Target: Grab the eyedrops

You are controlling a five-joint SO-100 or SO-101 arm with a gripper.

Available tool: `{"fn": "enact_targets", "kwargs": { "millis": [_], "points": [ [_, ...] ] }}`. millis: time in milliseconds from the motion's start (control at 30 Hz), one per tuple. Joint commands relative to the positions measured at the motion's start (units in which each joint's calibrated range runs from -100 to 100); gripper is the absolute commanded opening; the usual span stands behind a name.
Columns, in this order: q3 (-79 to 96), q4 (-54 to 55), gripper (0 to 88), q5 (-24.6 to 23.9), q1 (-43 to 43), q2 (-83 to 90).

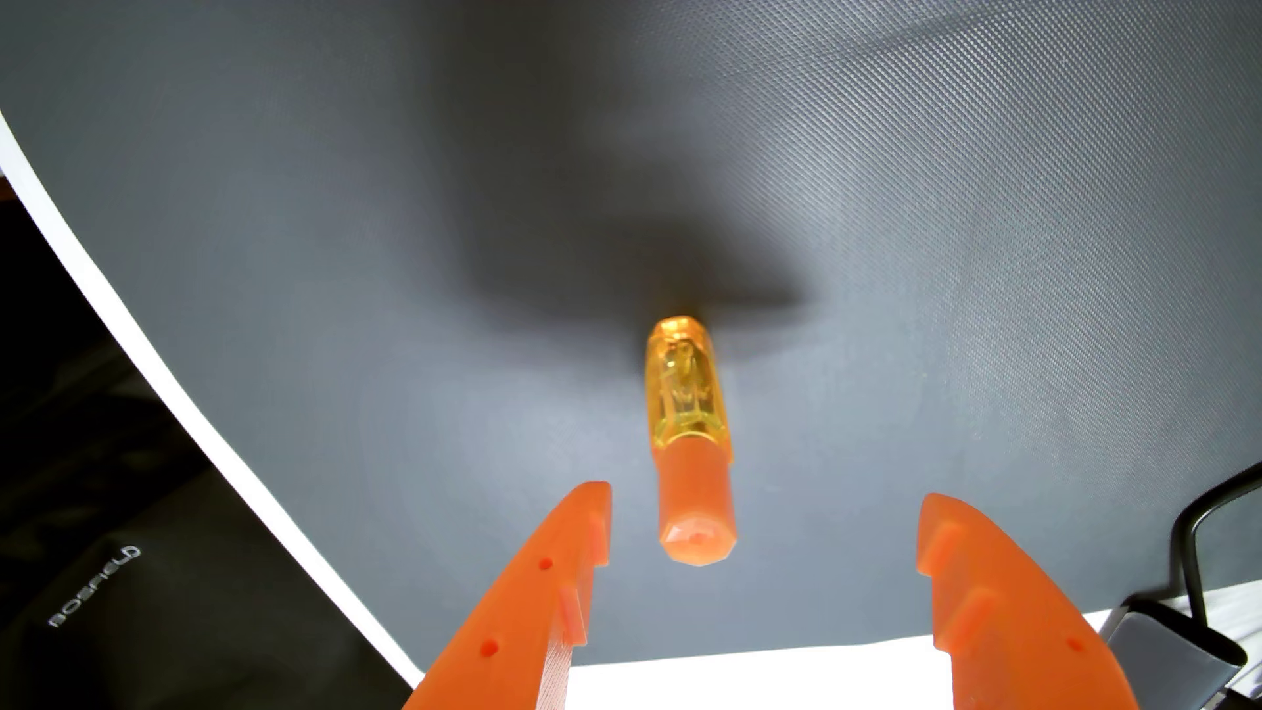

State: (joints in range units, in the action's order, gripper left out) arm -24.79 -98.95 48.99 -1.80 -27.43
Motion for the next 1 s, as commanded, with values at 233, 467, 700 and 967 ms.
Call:
{"fn": "enact_targets", "kwargs": {
  "millis": [233, 467, 700, 967],
  "points": [
    [-2.7, 2.2, 25.7, 1.1, -0.1, -0.5],
    [-2.4, 4.3, 25.7, 2.1, -0.1, -0.6],
    [-2.4, 4.3, 25.7, 3.1, -1.4, -0.6],
    [-2.2, 4.6, 25.7, 4.3, -3.3, -0.6]
  ]
}}
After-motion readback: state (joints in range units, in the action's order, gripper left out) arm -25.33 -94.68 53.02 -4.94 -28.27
